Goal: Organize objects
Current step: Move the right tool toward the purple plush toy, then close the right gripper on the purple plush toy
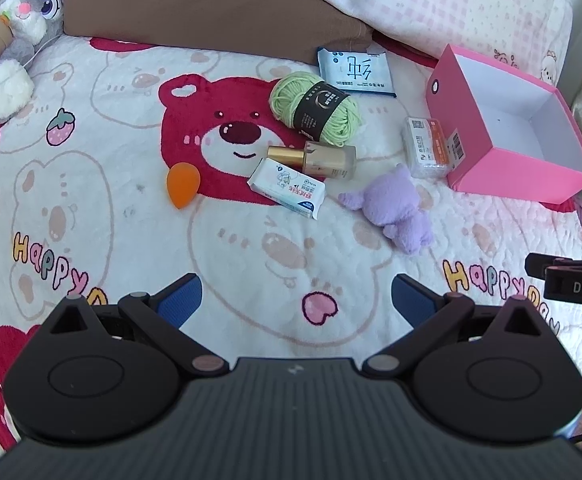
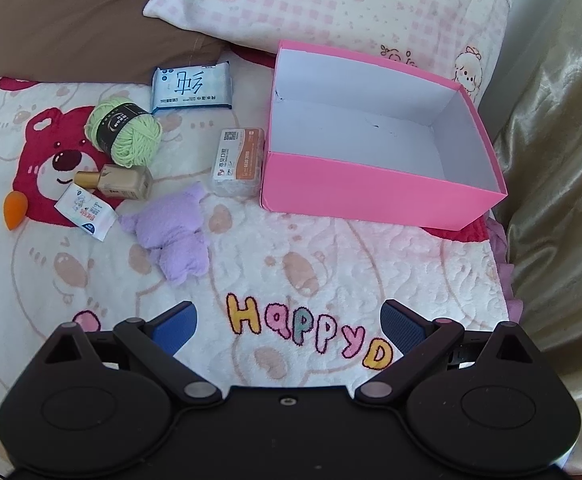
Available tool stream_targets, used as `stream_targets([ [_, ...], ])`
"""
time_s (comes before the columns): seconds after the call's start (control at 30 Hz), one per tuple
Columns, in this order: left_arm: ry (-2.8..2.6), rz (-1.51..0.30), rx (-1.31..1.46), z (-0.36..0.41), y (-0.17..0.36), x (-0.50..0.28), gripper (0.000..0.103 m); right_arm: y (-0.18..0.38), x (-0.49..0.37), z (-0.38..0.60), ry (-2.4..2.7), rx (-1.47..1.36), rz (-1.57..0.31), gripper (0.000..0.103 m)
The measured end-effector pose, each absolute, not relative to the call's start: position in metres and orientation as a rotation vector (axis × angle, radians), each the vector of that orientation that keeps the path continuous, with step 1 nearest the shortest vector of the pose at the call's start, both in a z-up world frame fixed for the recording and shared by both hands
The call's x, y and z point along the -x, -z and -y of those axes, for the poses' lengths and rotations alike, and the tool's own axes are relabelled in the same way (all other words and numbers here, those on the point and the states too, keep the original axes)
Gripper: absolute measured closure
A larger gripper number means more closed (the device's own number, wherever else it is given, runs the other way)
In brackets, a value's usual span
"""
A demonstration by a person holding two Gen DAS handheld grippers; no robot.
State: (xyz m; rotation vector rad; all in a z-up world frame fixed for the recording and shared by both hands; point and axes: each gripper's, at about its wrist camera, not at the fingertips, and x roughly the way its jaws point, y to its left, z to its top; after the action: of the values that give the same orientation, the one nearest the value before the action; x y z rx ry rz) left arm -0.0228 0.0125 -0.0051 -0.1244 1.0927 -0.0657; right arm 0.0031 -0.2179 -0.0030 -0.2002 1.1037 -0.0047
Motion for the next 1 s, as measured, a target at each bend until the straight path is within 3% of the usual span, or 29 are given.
stream_targets([
  [0.5,0.087,-1.097,0.143,-0.014,-0.002,0.018,0.000,0.000,0.002,0.219,0.004,0.243,-1.091,0.003],
  [0.83,0.178,-1.021,0.032,0.004,-0.045,0.010,0.000,-0.040,0.001,0.234,-0.114,0.257,-0.959,0.003],
  [1.0,0.288,-1.042,0.069,0.017,-0.034,-0.006,0.000,-0.041,0.010,0.236,-0.337,0.224,-0.847,0.004],
])
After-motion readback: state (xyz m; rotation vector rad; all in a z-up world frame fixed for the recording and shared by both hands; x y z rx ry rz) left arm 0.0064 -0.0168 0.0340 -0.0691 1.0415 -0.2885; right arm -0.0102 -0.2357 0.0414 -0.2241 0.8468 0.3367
